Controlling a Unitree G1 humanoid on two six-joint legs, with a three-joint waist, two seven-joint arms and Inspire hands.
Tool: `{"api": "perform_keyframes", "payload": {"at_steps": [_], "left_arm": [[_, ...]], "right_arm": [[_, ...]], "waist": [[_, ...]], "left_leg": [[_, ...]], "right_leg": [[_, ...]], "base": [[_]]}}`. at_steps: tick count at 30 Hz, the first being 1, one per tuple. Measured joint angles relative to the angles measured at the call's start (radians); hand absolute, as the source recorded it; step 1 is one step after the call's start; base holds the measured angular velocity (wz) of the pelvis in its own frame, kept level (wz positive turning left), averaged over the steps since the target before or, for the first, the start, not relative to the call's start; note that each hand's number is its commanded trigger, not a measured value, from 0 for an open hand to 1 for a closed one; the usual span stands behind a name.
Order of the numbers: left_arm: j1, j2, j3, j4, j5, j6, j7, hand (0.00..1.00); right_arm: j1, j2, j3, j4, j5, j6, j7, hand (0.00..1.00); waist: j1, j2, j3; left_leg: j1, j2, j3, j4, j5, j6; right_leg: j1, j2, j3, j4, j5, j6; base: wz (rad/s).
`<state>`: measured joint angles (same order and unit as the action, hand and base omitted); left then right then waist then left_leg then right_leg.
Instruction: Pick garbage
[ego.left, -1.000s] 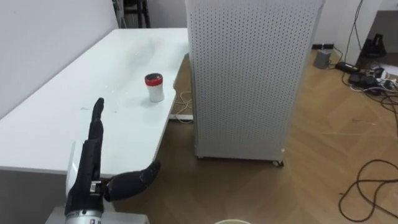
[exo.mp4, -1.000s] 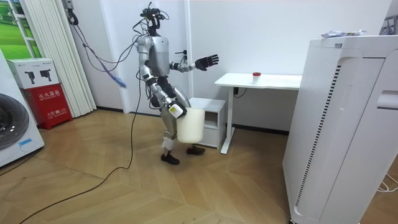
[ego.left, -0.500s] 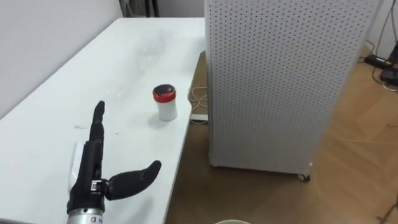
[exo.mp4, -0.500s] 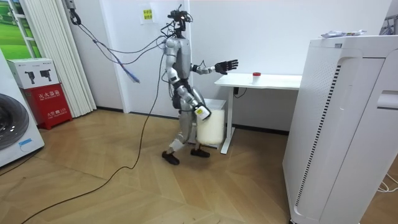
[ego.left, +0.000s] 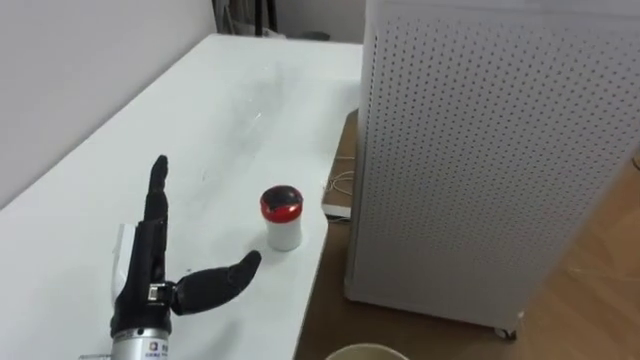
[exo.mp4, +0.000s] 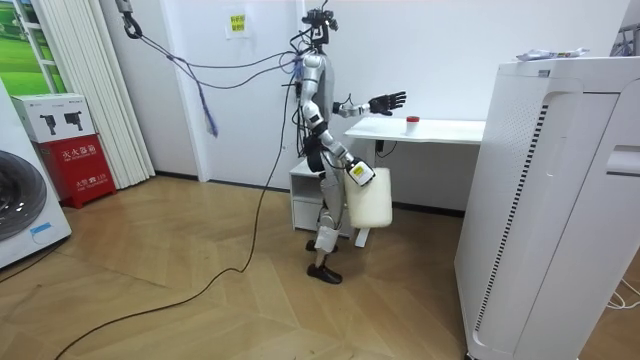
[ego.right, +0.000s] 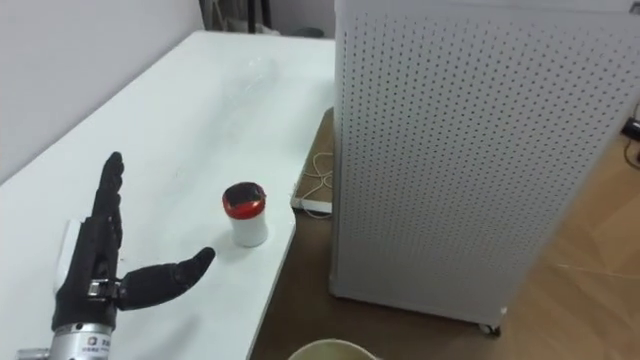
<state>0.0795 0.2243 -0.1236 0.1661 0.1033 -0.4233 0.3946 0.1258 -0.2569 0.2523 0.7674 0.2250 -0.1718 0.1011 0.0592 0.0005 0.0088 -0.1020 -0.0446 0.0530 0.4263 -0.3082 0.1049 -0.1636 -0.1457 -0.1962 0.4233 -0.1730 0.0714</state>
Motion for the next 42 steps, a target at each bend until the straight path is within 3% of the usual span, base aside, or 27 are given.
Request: {"api": "perform_keyframes", "payload": {"at_steps": [3,12,20,22,23,24,25,26,27,30,36,42], "left_arm": [[0.002,0.002,-0.001,0.000,0.017,0.000,0.011,0.00],[0.003,0.031,-0.001,-0.011,-0.013,0.006,0.006,0.00],[0.035,0.033,-0.022,-0.011,-0.013,0.008,-0.014,0.00],[0.044,0.033,-0.032,-0.010,-0.013,0.012,-0.015,0.00],[0.042,0.035,-0.042,-0.009,-0.014,0.018,-0.017,0.00],[0.036,0.033,-0.060,-0.009,-0.017,0.021,-0.017,0.00],[0.021,0.032,-0.078,-0.010,-0.016,0.022,-0.018,0.00],[-0.002,0.029,-0.101,-0.010,-0.013,0.024,-0.024,0.00],[0.003,0.031,-0.109,-0.008,-0.013,0.027,-0.027,0.00],[0.023,0.044,-0.093,-0.006,-0.015,0.047,-0.034,0.00],[0.030,0.038,-0.074,-0.007,-0.013,0.047,-0.042,0.00],[0.035,0.034,-0.074,-0.007,-0.013,0.053,-0.058,0.00]], "right_arm": [[0.001,-0.002,0.000,0.000,-0.009,0.000,0.022,1.00],[-0.001,-0.005,-0.008,-0.003,-0.034,0.000,0.044,1.00],[-0.002,-0.004,-0.007,-0.022,-0.034,-0.002,0.057,1.00],[-0.002,-0.005,-0.006,-0.024,-0.034,-0.002,0.056,1.00],[-0.005,-0.004,0.000,-0.024,-0.032,-0.002,0.053,1.00],[-0.004,0.000,0.001,-0.020,-0.025,-0.002,0.051,1.00],[-0.004,-0.003,-0.006,-0.020,-0.021,-0.004,0.048,1.00],[-0.008,-0.009,-0.026,-0.010,-0.017,0.001,0.042,1.00],[-0.009,-0.008,-0.025,-0.010,-0.019,0.001,0.043,1.00],[-0.007,-0.003,-0.019,-0.037,-0.041,0.000,0.053,1.00],[-0.005,-0.002,-0.001,-0.051,-0.043,0.002,0.066,1.00],[-0.004,-0.013,-0.006,-0.051,-0.049,0.022,0.078,1.00]], "waist": [[0.000,0.000,0.0001],[-0.001,-0.001,0.0001],[-0.001,-0.003,-0.0012],[-0.003,-0.005,-0.0008],[-0.004,-0.019,0.0097],[-0.007,-0.043,0.0161],[-0.009,-0.038,0.0137],[0.000,-0.035,0.0044],[0.031,-0.035,0.0042],[0.055,-0.027,0.0065],[0.020,-0.013,0.0044],[-0.002,-0.014,0.0038]], "left_leg": [[0.014,0.017,-0.001,-0.031,0.008,-0.015],[0.109,0.027,0.000,-0.136,0.020,-0.030],[0.135,0.032,-0.013,-0.160,0.029,-0.044],[0.129,0.031,0.001,-0.136,0.029,-0.046],[0.081,0.022,0.022,-0.033,0.030,-0.060],[0.008,0.013,0.029,-0.013,0.020,-0.088],[-0.035,0.024,0.024,-0.064,0.037,-0.095],[-0.093,0.037,0.068,-0.072,0.105,-0.049],[-0.088,0.039,0.099,-0.089,0.111,-0.041],[-0.056,0.038,0.083,-0.098,0.110,-0.041],[-0.030,0.032,0.081,-0.132,0.116,-0.052],[-0.007,0.039,0.081,-0.154,0.123,-0.064]], "right_leg": [[0.022,0.024,0.000,-0.047,0.004,-0.007],[0.094,0.051,0.017,-0.143,0.008,-0.006],[0.132,0.063,0.007,-0.188,0.009,-0.007],[0.155,0.056,0.035,-0.215,0.014,-0.013],[0.184,0.039,0.109,-0.248,0.022,-0.011],[0.195,0.019,0.203,-0.274,0.027,-0.002],[0.183,0.018,0.221,-0.270,0.026,0.001],[0.143,0.006,0.224,-0.250,0.007,0.025],[0.122,0.011,0.185,-0.236,0.005,0.029],[0.131,0.014,0.110,-0.243,0.021,0.019],[0.152,0.021,0.105,-0.268,0.025,0.023],[0.150,0.031,0.100,-0.250,0.030,0.014]], "base": [[0.00],[-0.06],[0.00],[0.08],[0.35],[0.55],[0.71],[0.36],[0.09],[-0.33],[-0.12],[-0.10]]}}
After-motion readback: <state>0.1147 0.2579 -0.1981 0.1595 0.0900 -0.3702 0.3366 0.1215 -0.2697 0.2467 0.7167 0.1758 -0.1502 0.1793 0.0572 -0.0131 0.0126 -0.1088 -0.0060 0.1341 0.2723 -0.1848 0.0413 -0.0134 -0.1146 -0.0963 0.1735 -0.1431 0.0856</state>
